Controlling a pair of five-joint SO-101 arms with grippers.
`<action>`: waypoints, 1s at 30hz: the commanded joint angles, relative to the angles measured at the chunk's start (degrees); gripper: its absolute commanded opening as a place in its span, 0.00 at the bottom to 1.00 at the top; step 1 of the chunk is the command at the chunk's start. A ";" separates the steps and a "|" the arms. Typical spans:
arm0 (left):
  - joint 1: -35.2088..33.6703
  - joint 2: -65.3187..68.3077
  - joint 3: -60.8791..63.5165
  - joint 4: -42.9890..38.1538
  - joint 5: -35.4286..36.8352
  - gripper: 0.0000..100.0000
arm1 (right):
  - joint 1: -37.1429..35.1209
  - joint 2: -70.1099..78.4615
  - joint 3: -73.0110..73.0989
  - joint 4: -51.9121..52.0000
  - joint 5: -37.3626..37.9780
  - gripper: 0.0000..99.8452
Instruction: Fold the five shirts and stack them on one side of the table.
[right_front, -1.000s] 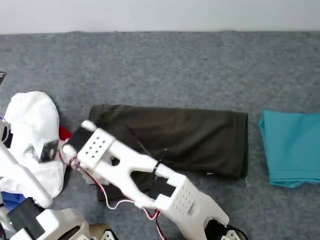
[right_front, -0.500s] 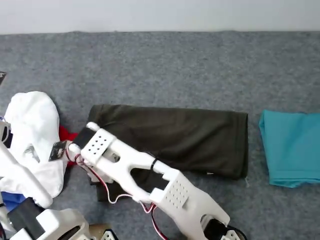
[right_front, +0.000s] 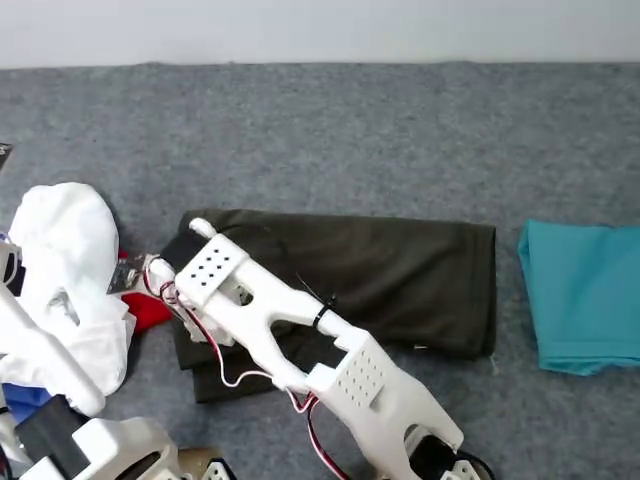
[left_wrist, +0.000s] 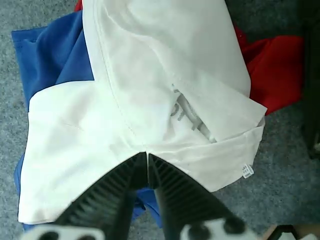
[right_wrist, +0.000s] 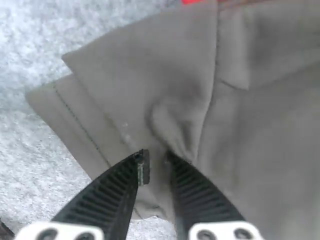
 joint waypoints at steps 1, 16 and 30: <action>-0.18 -2.81 -0.13 0.44 -0.35 0.02 | -3.47 -4.18 -0.35 2.42 -0.62 0.13; -0.18 -2.81 -0.13 0.44 -0.35 0.02 | -4.09 -0.48 1.41 -2.77 -0.53 0.13; -0.18 -2.81 -0.13 0.44 -0.35 0.02 | -1.80 1.19 0.70 -5.23 0.88 0.02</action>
